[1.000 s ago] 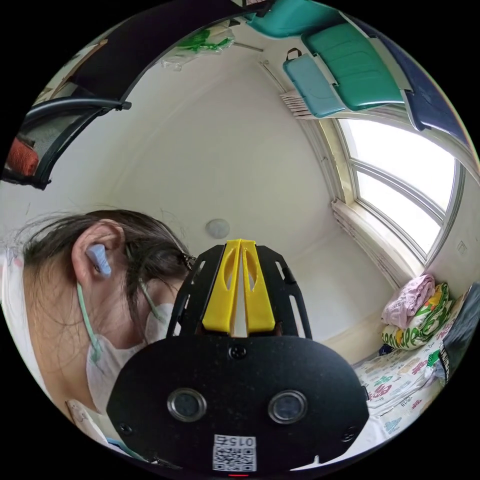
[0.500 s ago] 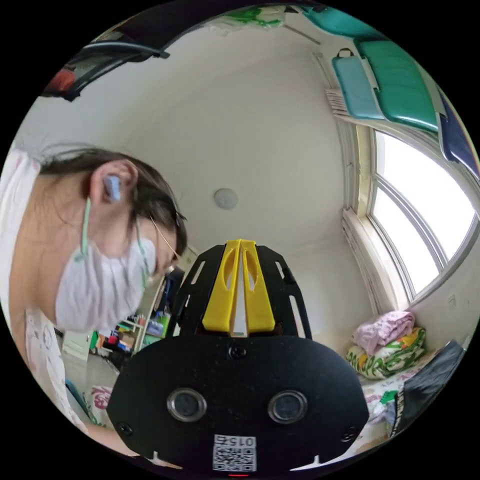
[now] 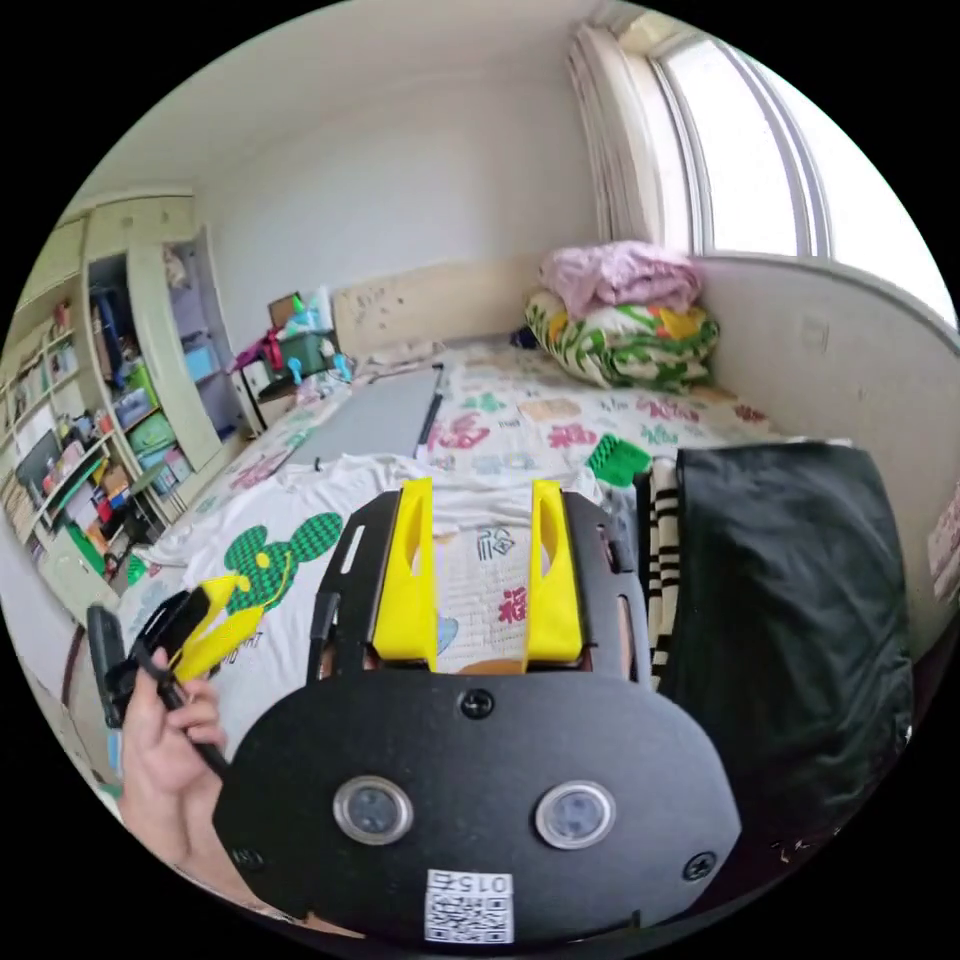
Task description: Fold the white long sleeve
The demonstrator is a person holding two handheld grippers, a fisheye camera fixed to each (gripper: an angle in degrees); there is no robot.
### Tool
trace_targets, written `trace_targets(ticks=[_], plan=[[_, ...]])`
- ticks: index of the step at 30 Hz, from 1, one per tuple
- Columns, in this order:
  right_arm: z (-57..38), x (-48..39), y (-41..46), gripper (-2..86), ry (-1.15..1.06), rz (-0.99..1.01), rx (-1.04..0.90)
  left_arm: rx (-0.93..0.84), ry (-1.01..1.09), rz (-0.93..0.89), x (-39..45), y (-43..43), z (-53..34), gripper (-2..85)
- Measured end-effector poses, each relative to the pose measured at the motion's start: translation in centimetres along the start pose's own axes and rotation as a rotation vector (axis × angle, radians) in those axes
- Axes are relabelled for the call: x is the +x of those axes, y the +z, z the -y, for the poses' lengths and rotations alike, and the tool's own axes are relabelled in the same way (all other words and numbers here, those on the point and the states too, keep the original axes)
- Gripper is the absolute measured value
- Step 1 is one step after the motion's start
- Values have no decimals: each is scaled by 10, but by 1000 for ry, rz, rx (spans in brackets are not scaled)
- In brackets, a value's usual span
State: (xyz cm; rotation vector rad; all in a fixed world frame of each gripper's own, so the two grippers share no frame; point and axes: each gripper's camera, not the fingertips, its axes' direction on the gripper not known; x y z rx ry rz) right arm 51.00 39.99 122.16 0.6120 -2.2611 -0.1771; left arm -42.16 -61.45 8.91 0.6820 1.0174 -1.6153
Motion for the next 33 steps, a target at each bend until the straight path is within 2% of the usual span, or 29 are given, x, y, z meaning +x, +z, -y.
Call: trace_targets(ticks=[1, 4, 6, 10, 12, 14, 18, 22, 24, 26, 29, 33], plan=[[26, 16, 58, 135, 58, -15, -71, -54, -109, -124, -32, 7, -14, 167], [95, 51, 178, 138, 211, 2, -132, -204, -262, -239, -91, 26, -40, 152], [135, 62, 237, 141, 245, -20, -119, -195, -337, -296, -120, 23, -57, 139], [208, 76, 367, 143, 207, -222, -177, -258, -422, -452, -164, 23, -88, 127], [236, 89, 413, 130, 238, -280, -226, -256, -438, -478, -180, 17, -100, 121], [266, 99, 451, 82, 269, -317, -226, -233, -444, -472, -195, 6, -111, 116], [286, 112, 486, 9, 450, -320, -264, -234, -464, -537, -223, -2, -128, 98], [332, 79, 437, -2, 455, -165, -109, -196, -419, -559, -242, -25, -142, 70], [358, 47, 404, -3, 416, -70, -48, -167, -423, -546, -253, -36, -150, 59], [395, -17, 362, -1, 264, -24, 2, -137, -439, -551, -265, -45, -159, 54], [425, -75, 337, 16, 99, -89, 16, -117, -448, -543, -278, -56, -173, 53], [436, -56, 372, 91, 170, -112, -146, -115, -433, -493, -285, -71, -197, 74]])
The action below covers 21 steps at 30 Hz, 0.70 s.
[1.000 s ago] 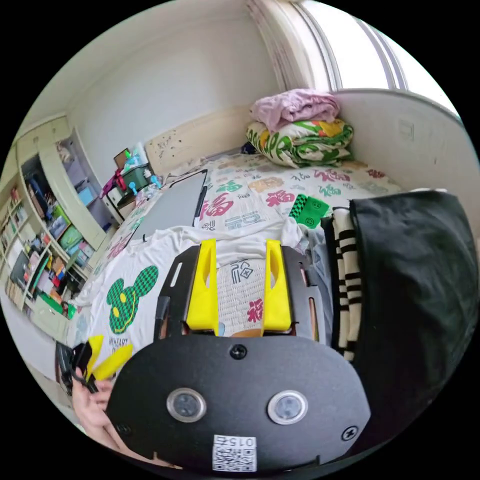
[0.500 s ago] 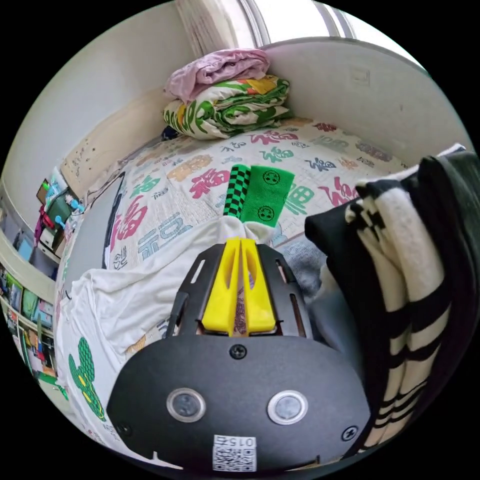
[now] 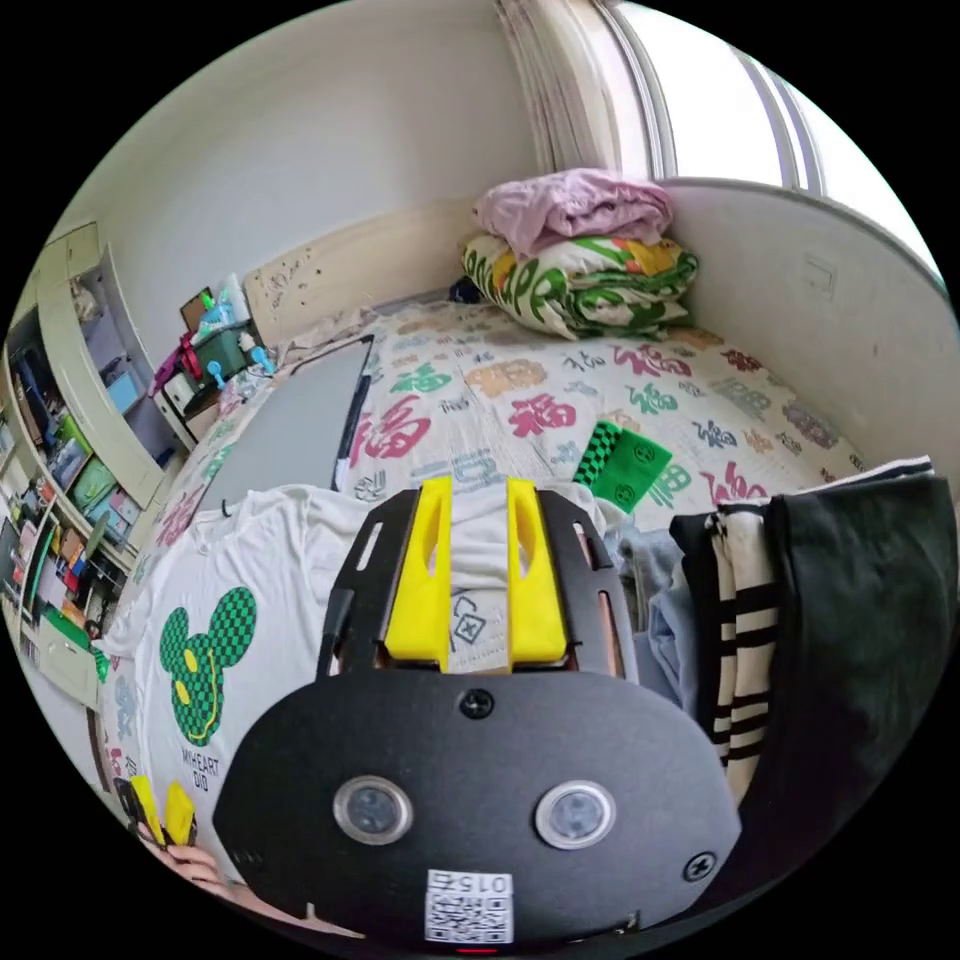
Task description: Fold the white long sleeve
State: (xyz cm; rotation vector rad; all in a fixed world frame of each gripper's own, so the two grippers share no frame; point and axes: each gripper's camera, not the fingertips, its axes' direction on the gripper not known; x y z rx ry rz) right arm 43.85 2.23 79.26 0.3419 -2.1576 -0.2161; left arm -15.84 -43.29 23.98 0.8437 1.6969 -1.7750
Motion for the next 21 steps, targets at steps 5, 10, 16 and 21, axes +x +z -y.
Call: trace_targets(ticks=[5, 10, 16, 21], plan=[[1, 57, 71, 117, 99, -207, -163, -78, -37, -5, -16, 6, -14, 92], [-8, 70, 89, 82, 76, -206, -147, -145, -67, -43, -31, 18, -16, 92], [-11, 96, -8, 4, 279, -6, -49, -131, -40, -24, -32, 18, -20, 86], [-43, 31, -194, -1, 67, 328, 157, -92, 23, -4, -16, 8, -14, 88]])
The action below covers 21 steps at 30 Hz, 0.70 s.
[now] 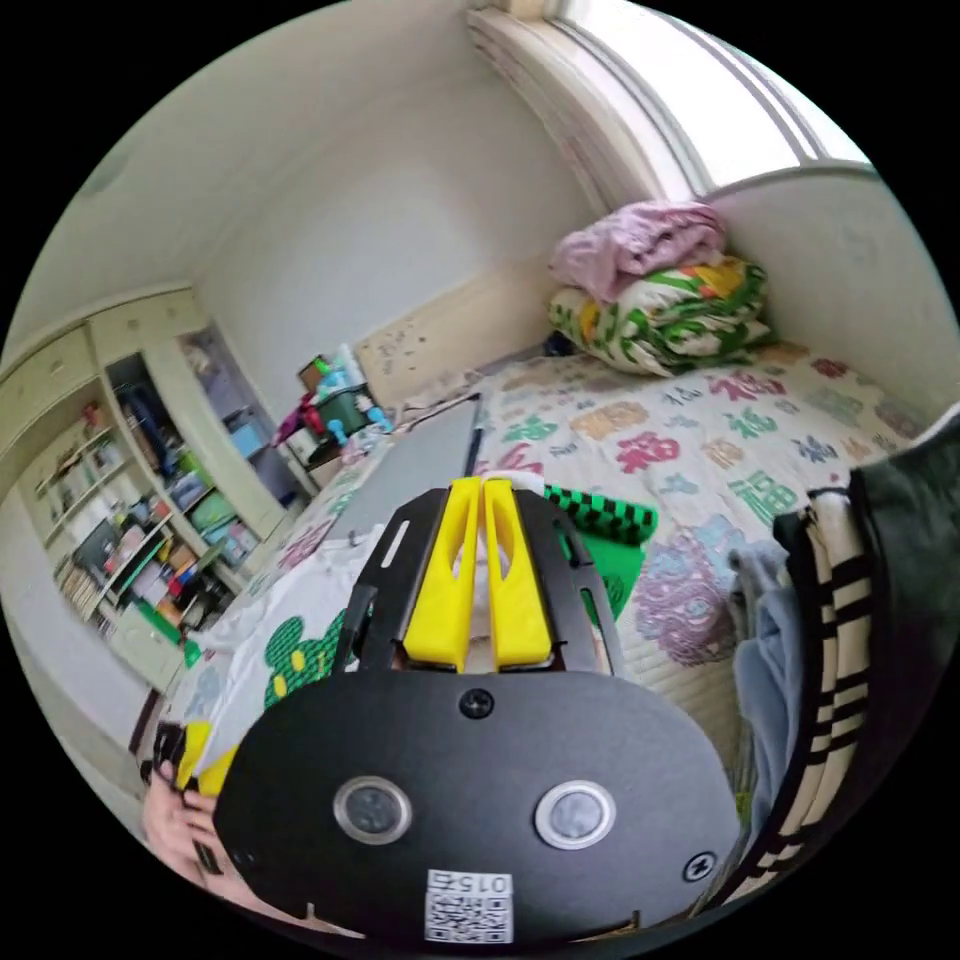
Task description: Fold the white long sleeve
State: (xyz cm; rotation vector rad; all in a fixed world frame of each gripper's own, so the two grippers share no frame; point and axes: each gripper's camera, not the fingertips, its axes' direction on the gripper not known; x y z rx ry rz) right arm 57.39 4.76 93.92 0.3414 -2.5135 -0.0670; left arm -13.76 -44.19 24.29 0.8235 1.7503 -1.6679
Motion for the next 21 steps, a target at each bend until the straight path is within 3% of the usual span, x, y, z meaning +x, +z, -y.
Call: trace_targets(ticks=[5, 8, 11, 14, 16, 21], plan=[[-105, -160, -140, -3, -353, 399, -66, 138, 83, 84, 25, -35, 17, 107], [-185, -198, -162, -4, -443, 352, -160, 194, 122, 150, 39, -52, 34, 120], [-234, -190, -159, 10, -452, 372, -367, 247, 144, 224, 50, -61, 47, 122], [-252, -179, -174, 46, -554, 637, -589, 241, 137, 255, 53, -46, 56, 121], [-239, -167, -190, 51, -533, 715, -639, 200, 133, 227, 57, -19, 64, 120], [-189, -77, -248, 86, -241, 766, -365, 155, 142, 226, 73, 25, 77, 119]])
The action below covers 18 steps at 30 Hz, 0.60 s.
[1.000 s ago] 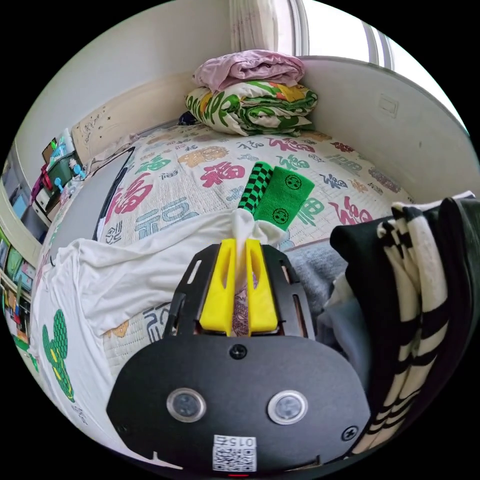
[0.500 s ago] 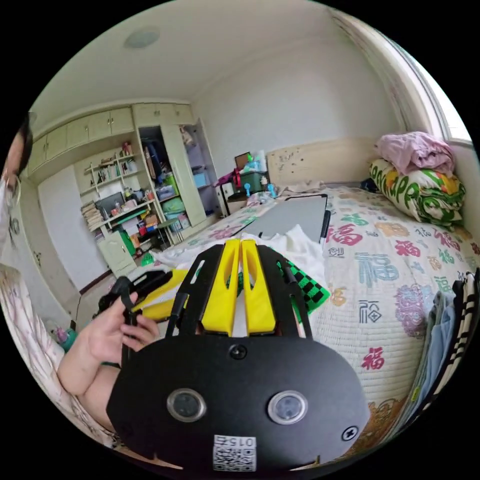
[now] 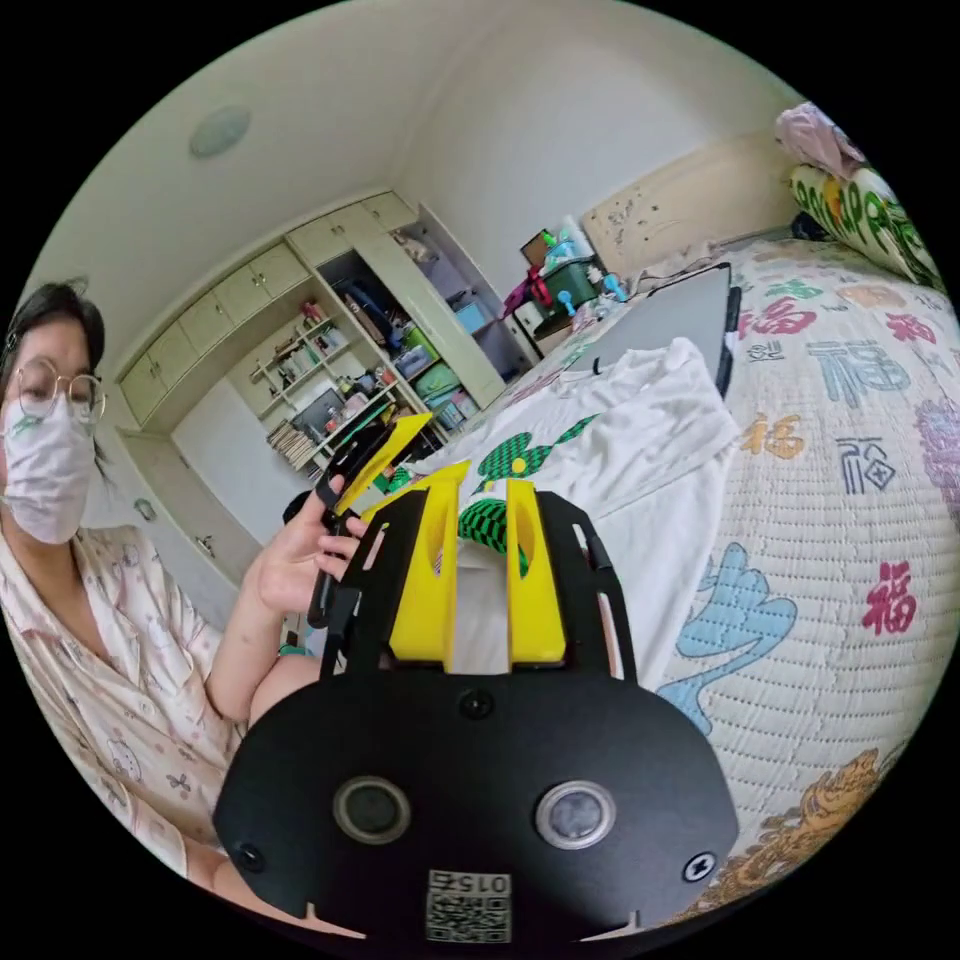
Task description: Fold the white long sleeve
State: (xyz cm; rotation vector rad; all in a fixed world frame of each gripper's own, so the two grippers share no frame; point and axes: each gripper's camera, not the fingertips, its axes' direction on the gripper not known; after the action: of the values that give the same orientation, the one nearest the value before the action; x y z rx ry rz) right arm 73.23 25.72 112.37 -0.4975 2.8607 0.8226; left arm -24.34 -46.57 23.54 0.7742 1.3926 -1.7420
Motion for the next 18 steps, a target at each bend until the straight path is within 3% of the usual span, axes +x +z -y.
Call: trace_targets(ticks=[8, 10, 12, 15, 18], plan=[[21, -40, 4, 128, -35, -224, -274, 8, 54, 33, 49, 43, 19, 121], [27, -46, -5, 123, -43, -231, -258, -93, 170, 33, 81, 71, 28, 119], [35, -46, -19, 117, -31, -232, -246, -240, 446, 87, 152, 113, 32, 109], [46, -40, -47, 122, 21, -254, -219, -392, 765, 328, 229, 169, 7, 108], [57, -33, -82, 137, 97, -299, -157, -474, 868, 509, 256, 219, -16, 118]])
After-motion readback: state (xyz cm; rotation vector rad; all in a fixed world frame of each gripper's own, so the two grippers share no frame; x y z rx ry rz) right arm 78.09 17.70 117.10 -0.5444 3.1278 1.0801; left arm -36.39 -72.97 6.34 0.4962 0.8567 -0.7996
